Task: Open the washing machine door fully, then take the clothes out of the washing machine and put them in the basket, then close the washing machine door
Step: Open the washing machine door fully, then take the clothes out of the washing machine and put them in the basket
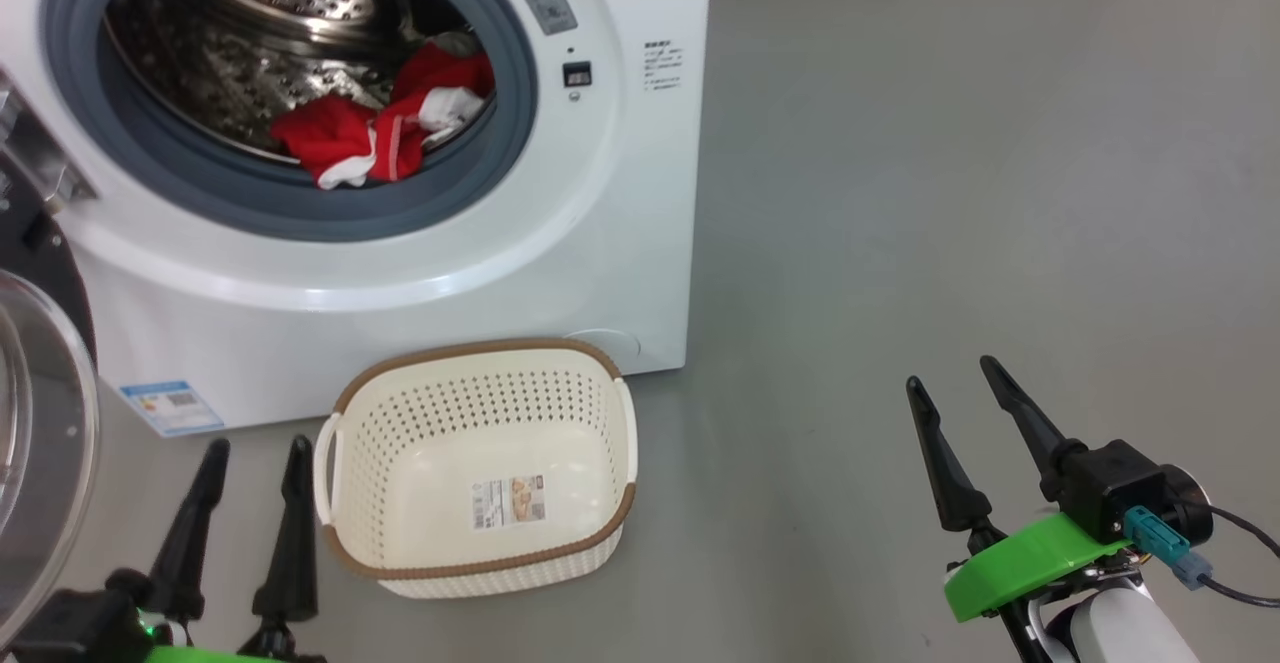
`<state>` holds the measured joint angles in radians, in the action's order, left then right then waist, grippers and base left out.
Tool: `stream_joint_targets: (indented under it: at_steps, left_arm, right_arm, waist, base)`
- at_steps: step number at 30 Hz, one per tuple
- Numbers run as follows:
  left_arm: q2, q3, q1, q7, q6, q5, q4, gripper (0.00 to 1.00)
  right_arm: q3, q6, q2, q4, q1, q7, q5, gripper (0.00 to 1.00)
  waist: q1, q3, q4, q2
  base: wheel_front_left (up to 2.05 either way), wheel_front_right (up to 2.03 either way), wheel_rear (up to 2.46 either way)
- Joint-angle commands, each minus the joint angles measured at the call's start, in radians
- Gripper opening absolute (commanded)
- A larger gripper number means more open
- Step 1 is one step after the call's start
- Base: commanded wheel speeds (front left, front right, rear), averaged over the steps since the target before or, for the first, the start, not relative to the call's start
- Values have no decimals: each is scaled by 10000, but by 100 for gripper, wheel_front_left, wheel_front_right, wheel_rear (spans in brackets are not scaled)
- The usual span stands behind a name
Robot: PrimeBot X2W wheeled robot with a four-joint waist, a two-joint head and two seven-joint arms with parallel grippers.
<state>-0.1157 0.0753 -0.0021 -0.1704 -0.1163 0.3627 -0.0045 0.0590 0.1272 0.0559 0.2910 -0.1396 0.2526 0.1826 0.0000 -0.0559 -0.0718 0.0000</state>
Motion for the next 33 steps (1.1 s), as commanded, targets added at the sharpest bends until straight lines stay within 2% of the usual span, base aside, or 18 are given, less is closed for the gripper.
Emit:
stream_joint_targets:
  at_steps: [1, 14, 33]
  left_arm:
    - [-231, 299, -25, -118, -10, -214, -153, 100]
    - [-164, 258, 809, -776, 509, -1053, 468, 100]
    - [-126, 295, 1360, -889, 698, -1192, 730, 100]
  right_arm:
    - [159, 35, 3, -296, -27, 91, -106, 100]
    - [-119, 35, 22, -784, 663, 91, -165, 100]
    - [-174, 35, 290, -1254, 1409, 91, -189, 100]
  waist:
    - [0, 296, -301, 0]
    - [0, 866, -754, 0]
    - [0, 1265, -665, 0]
  base:
    - [0, 0, 0]
    - [0, 0, 0]
    - [0, 0, 0]
